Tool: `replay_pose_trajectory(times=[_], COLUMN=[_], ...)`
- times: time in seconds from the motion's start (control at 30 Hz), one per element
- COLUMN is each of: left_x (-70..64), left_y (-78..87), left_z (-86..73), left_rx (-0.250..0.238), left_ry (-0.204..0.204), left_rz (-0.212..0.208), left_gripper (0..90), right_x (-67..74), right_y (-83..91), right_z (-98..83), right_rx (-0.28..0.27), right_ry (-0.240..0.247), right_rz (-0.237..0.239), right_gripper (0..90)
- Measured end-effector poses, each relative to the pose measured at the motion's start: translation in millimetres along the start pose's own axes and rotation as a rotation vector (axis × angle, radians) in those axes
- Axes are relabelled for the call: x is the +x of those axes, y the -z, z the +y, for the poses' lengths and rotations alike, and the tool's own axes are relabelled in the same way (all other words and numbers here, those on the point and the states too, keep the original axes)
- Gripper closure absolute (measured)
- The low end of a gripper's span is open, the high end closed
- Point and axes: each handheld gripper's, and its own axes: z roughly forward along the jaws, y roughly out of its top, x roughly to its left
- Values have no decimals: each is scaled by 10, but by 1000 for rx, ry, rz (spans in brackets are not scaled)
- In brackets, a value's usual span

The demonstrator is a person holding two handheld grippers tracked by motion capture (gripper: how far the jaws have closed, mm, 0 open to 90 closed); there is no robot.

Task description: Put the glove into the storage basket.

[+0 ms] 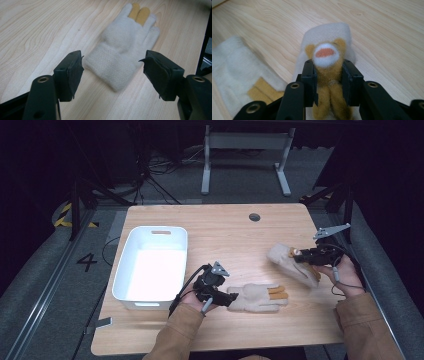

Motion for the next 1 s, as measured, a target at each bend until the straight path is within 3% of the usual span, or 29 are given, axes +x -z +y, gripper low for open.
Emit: replay_pose_trajectory(times=[0.17, 0.47, 1.0], left_x=[5, -3, -8], left_y=[6, 27, 46], left_z=[2, 9, 16], left_rx=[1, 5, -3], left_ry=[8, 0, -2], left_rz=[-2, -8, -17], left_gripper=[313, 312, 297], right_x=[71, 264, 539], right_y=[45, 86, 45], right_z=[39, 131, 222], right_rx=[0, 2, -7], right_ry=[28, 123, 246], right_rz=[35, 95, 206], right_gripper=[675, 675, 673])
